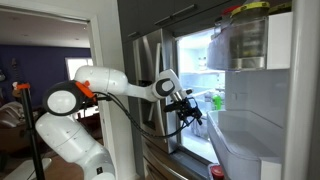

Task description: Put the green bottle on top tray of fridge, then put it on the top fridge side rack

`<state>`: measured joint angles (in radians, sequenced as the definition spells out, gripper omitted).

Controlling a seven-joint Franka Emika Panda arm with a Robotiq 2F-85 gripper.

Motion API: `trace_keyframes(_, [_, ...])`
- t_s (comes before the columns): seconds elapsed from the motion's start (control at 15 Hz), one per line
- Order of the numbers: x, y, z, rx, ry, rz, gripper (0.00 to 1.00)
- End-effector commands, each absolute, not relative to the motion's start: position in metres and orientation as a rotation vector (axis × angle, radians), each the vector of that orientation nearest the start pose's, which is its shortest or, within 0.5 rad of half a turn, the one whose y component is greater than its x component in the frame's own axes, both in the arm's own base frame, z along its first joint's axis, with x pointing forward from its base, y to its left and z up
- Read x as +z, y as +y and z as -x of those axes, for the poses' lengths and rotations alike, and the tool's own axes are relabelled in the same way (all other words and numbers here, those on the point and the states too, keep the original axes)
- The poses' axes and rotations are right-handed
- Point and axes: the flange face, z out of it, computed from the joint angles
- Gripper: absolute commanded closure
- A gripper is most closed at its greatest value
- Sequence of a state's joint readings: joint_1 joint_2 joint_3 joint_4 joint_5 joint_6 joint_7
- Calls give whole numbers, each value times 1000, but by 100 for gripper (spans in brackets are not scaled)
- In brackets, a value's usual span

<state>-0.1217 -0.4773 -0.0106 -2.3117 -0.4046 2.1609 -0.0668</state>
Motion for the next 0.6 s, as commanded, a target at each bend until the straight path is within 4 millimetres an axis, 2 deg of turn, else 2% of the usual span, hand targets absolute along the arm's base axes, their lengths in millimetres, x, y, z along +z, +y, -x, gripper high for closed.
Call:
trace_keyframes(0.0, [562, -70, -502, -630, -283, 3479, 0])
trace_keyframes(0.2, [569, -61, -544, -744, -296, 3407, 0])
trace_keyframes(0.33, [572, -57, -565, -789, -309, 3375, 0])
trace_keyframes(0.4, [571, -59, -572, -796, -333, 3395, 0])
trace_keyframes(0.47, [571, -57, -553, -781, -303, 3402, 0])
trace_keyframes(0.53, [571, -56, -561, -787, -306, 3401, 0])
